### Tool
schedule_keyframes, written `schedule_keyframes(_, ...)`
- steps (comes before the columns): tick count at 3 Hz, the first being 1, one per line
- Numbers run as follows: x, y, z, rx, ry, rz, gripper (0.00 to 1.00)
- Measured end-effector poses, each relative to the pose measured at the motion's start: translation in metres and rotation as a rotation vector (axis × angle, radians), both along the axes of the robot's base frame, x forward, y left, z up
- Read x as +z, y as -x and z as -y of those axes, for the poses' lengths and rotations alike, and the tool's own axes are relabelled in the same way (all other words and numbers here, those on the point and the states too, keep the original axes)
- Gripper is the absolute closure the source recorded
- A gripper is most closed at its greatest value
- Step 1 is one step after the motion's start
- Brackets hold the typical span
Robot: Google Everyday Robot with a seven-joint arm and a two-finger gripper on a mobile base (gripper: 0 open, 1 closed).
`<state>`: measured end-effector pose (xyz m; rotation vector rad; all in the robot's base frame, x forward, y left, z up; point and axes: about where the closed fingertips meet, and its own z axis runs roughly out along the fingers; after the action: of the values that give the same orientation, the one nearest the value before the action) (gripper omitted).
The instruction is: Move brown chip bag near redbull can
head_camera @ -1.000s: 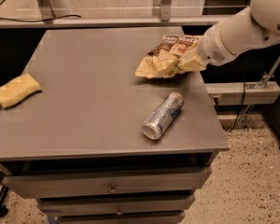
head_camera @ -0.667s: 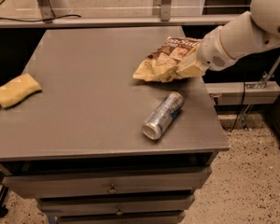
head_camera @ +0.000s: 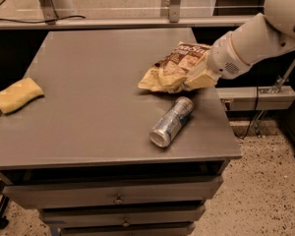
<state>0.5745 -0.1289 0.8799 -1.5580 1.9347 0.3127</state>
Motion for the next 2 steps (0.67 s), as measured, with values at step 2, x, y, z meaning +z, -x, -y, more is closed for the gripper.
schedule_keyframes(2, 0.002, 0.019, 0.035, -0.012, 0.065, -0.05, 1.0)
